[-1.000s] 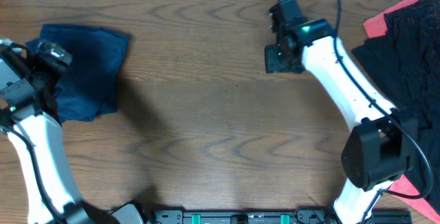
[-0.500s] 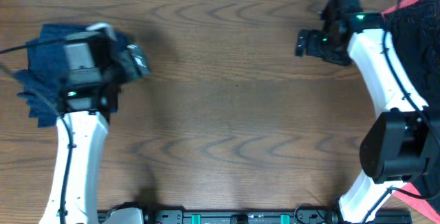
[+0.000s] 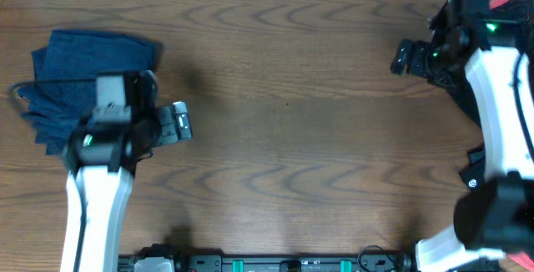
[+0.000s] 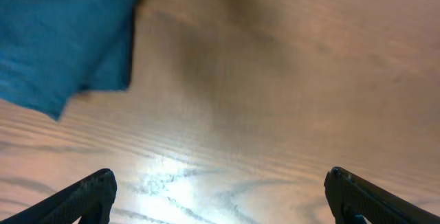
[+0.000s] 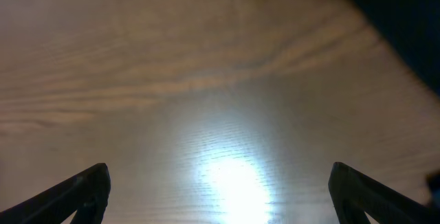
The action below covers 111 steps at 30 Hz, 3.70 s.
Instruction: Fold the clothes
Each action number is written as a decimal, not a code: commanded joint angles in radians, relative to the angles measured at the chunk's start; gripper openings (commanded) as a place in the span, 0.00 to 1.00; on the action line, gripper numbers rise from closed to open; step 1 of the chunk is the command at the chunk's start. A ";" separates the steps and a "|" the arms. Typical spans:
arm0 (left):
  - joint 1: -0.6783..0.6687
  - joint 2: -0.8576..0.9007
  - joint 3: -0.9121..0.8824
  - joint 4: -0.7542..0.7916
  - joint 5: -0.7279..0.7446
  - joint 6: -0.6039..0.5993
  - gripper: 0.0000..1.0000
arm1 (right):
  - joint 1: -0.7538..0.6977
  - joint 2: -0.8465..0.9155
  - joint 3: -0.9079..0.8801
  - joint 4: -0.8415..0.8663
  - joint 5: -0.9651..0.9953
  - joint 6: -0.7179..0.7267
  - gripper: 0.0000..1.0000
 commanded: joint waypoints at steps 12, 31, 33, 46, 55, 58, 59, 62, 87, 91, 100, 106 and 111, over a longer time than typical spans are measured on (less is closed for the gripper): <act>0.003 -0.511 -0.264 0.164 -0.107 0.022 0.98 | 0.060 -0.693 -0.674 0.468 0.166 0.036 0.99; 0.003 -0.511 -0.287 0.166 -0.105 0.022 0.98 | 0.060 -0.765 -0.804 0.392 0.191 0.036 0.99; 0.003 -0.511 -0.287 0.166 -0.105 0.022 0.98 | 0.060 -0.763 -0.804 0.391 0.191 0.036 0.99; 0.003 -0.511 -0.287 0.166 -0.105 0.022 0.98 | 0.060 -0.763 -0.804 0.333 0.193 0.035 0.99; 0.003 -0.511 -0.287 0.166 -0.105 0.021 0.98 | 0.058 -0.876 -0.864 0.420 0.193 -0.115 0.99; 0.003 -0.511 -0.287 0.166 -0.105 0.022 0.98 | 0.058 -0.972 -0.940 0.491 0.193 -0.146 0.99; 0.003 -0.511 -0.287 0.166 -0.105 0.022 0.98 | 0.058 -1.005 -0.967 0.518 0.190 -0.153 0.99; 0.003 -0.511 -0.287 0.166 -0.105 0.022 0.98 | 0.058 -1.117 -1.073 0.618 0.190 -0.156 0.99; 0.003 -0.511 -0.287 0.163 -0.105 0.021 0.98 | 0.080 -1.686 -1.608 1.197 0.098 -0.203 0.99; 0.003 -0.511 -0.287 0.163 -0.105 0.022 0.98 | 0.080 -1.701 -1.608 1.181 0.100 -0.251 0.99; 0.003 -0.511 -0.287 0.163 -0.105 0.022 0.98 | 0.080 -1.701 -1.608 1.029 0.093 -0.226 0.99; 0.003 -0.511 -0.287 0.163 -0.105 0.022 0.98 | 0.080 -1.699 -1.608 1.030 0.093 -0.226 0.99; 0.003 -0.511 -0.287 0.163 -0.105 0.021 0.98 | 0.080 -1.699 -1.608 1.030 0.092 -0.226 0.99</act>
